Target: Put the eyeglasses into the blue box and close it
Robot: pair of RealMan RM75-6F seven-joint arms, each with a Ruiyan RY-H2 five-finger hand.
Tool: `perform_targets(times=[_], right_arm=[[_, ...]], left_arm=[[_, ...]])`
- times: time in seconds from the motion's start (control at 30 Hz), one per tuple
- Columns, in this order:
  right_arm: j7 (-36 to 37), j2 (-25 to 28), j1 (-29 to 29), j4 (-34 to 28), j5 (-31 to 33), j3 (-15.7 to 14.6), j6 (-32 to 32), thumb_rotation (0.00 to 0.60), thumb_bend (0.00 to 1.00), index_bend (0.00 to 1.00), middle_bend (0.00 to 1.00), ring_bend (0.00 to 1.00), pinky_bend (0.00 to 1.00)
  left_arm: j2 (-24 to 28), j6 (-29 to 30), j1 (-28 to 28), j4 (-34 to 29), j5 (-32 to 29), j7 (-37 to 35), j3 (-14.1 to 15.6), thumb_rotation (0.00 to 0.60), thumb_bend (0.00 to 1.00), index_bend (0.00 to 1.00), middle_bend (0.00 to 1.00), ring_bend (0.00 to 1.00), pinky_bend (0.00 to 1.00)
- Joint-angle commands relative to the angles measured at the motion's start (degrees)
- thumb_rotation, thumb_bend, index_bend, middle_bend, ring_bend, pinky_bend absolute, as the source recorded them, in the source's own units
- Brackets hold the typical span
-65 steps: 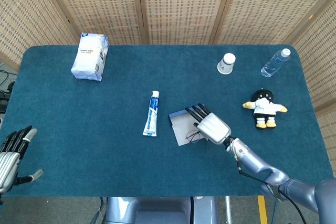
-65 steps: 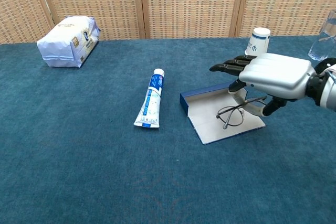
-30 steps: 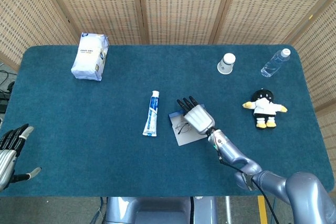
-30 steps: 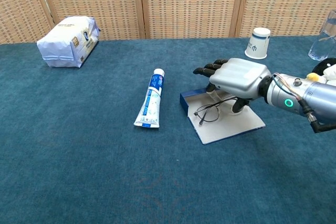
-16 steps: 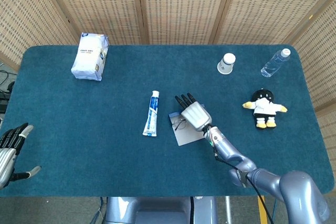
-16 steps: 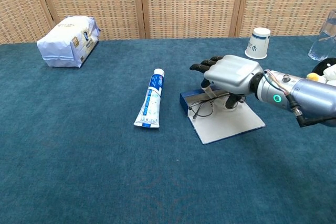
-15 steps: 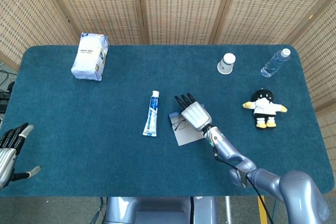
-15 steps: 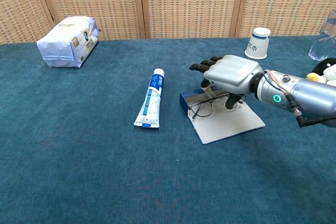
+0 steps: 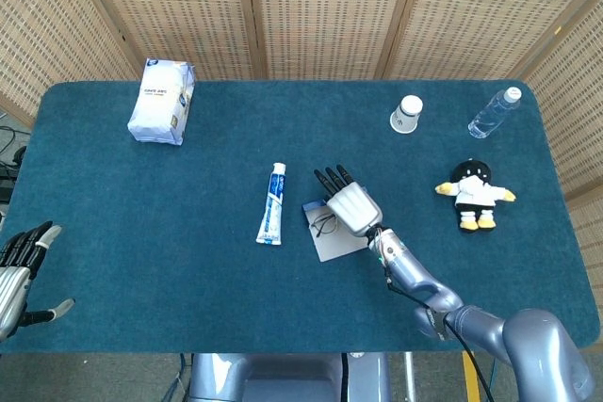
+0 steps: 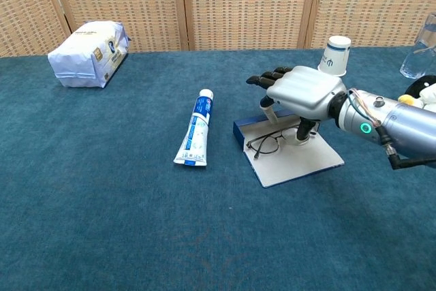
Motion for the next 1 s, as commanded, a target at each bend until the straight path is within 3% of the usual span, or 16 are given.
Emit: perform_targets(times=[0.03, 0.3, 0.5, 0.67, 0.9, 1.0], right_arm=[[0.52, 0.25, -0.42, -0.62, -0.55, -0.26, 1.1, 0.6, 0.23, 0.48, 0.0, 0.0, 0.08], [2.5, 4.53, -2.56, -7.32, -3.03, -0.58, 7.13, 0.6, 0.23, 0.47, 0.0, 0.0, 0.08], [3.77, 9.43, -6.05, -12.94, -7.44, -4.64, 11.93, 0.6, 0.23, 0.46, 0.0, 0.0, 0.08], [3.91, 9.44, -8.46, -11.47, -11.38, -9.0, 13.95, 0.6, 0.23, 0.44, 0.0, 0.0, 0.08], [4.79, 6.67, -9.87, -7.31, -13.02, -10.22, 15.2, 0.6, 0.23, 0.24, 0.0, 0.0, 0.08], [6.06, 5.21, -10.35, -5.66, -12.77, -9.89, 15.35, 0.6, 0.23, 0.23, 0.0, 0.0, 0.08]], left_arm=[[0.0, 0.1, 0.06, -0.01, 0.12, -0.04, 0.06, 0.6, 0.1, 0.0, 0.0, 0.0, 0.0], [0.12, 0.63, 0.3, -0.02, 0.8, -0.45, 0.26, 0.6, 0.1, 0.0, 0.0, 0.0, 0.0], [0.22, 1.44, 0.72, 0.21, 1.96, -0.94, 0.67, 0.6, 0.1, 0.0, 0.0, 0.0, 0.0], [0.17, 2.18, 1.06, 0.18, 3.09, -0.88, 1.01, 0.6, 0.1, 0.0, 0.0, 0.0, 0.0], [0.03, 2.35, 1.21, 0.01, 3.6, -0.4, 1.27, 0.6, 0.1, 0.0, 0.0, 0.0, 0.0], [-0.09, 2.5, 1.3, 0.0, 3.65, -0.11, 1.27, 0.6, 0.1, 0.0, 0.0, 0.0, 0.0]])
